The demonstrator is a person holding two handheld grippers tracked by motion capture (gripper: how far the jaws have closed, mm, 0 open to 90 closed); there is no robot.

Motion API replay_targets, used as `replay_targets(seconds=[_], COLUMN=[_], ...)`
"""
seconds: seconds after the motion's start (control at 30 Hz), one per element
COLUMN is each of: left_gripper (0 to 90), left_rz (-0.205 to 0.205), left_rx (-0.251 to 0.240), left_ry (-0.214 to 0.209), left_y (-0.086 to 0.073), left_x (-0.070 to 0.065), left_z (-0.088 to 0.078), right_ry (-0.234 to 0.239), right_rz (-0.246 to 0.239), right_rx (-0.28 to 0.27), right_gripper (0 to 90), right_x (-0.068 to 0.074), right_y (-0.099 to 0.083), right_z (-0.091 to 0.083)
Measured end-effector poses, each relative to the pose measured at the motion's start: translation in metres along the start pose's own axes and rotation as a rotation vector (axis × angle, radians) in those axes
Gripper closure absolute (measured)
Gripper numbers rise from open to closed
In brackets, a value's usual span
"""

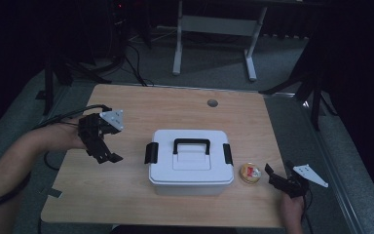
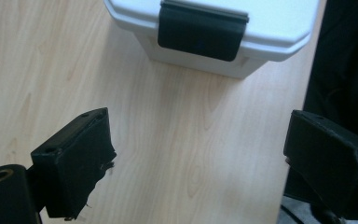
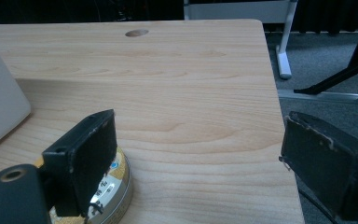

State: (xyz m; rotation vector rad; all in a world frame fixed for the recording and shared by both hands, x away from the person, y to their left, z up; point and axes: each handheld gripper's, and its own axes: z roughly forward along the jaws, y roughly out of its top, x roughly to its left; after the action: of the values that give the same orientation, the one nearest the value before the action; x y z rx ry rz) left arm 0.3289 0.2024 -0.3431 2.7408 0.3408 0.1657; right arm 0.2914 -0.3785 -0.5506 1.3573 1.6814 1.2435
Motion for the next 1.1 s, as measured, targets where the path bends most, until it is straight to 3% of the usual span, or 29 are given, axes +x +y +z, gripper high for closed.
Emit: replay_targets(seconds=[0.1, 0.2, 0.37, 0.73, 1.1], left_gripper=[7.1, 7.1, 7.1, 8.7, 13.5], left_rz=[0.0, -0.017, -0.062, -0.029, 0.018], left_rx=[0.083, 0.12, 0.116, 0.135, 0.166], left_ry=[-0.005, -0.009, 0.0, -0.028, -0.039], left_y=[0.004, 0.008, 0.018, 0.048, 0.078], left_x=[0.0, -0.001, 0.001, 0.002, 0.005], left_z=[0.007, 0.01, 0.012, 0.018, 0.038], right_ry=[-0.001, 0.0, 0.002, 0.0, 0.007], right_rz=[0.0, 0.0, 0.0, 0.0, 0.002], right_rx=[0.001, 0.001, 0.0, 0.001, 0.001], right_gripper=[10.0, 10.0, 10.0, 10.0, 10.0], right_x=[0.0, 0.0, 0.0, 0.0, 0.0], right_y=[0.0, 0.0, 0.0, 0.0, 0.0], right_z=[0.0, 0.0, 0.0, 0.0, 0.0])
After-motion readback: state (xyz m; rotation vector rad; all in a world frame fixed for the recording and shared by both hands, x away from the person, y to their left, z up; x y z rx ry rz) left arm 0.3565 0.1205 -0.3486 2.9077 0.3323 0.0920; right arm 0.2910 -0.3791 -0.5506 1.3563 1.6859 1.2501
